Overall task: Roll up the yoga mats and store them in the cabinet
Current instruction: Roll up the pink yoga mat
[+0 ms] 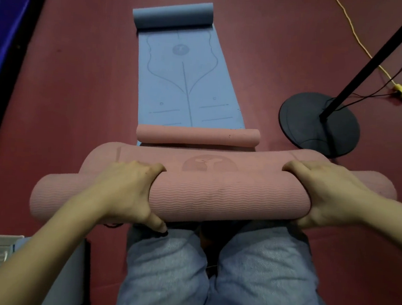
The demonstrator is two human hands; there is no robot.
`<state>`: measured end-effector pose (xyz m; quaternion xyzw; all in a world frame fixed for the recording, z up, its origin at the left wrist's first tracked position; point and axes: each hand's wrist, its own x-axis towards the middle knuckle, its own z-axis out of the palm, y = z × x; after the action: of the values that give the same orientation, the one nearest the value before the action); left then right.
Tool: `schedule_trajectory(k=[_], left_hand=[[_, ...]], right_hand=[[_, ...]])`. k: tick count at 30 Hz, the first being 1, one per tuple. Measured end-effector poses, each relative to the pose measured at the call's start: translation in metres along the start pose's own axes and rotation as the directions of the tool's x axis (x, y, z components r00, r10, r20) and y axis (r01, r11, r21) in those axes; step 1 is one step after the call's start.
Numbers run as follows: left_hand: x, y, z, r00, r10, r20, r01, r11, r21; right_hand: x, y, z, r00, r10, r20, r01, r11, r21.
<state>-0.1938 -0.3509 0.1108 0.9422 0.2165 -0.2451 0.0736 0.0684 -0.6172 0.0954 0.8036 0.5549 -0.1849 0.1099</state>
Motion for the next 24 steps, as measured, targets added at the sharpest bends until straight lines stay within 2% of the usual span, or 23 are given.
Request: schedule_trajectory(k=[2,5,7,11,19,21,24], left_hand=[[-0.006,0.006,0.009,0.996,-0.025,-0.089,0.027,0.999,0.023],[-0.013,0.011,0.024,0.962,-0.030,-0.271,0.045,0.998,0.047],[-0.012,0.012,0.031,0.945,-0.019,-0.325,0.043,0.997,0.069],[-0.006,0.011,0.029,0.951,0.016,-0.310,0.022,0.993,0.118],[0.023,-0.003,0.006,0.993,0.058,-0.107,-0.036,0.980,0.198],[0.025,-0.001,-0.004,0.994,0.076,-0.073,-0.060,0.978,0.200],[0.028,-0.001,-0.017,0.998,0.057,-0.026,-0.052,0.984,0.168]], right_hand=[[0.010,0.007,-0.005,0.999,-0.006,0.042,0.006,1.000,-0.007],[0.020,0.016,-0.008,0.994,-0.020,0.112,0.012,0.997,0.071],[0.025,0.016,-0.015,0.990,-0.040,0.138,0.026,0.994,0.106],[0.033,0.019,-0.020,0.985,-0.042,0.169,0.022,0.992,0.122],[0.026,0.017,-0.015,0.992,-0.049,0.116,0.026,0.980,0.196],[0.023,0.015,-0.013,0.997,-0.040,0.072,0.027,0.983,0.182],[0.022,0.011,-0.001,0.996,-0.040,-0.075,0.047,0.995,0.092]])
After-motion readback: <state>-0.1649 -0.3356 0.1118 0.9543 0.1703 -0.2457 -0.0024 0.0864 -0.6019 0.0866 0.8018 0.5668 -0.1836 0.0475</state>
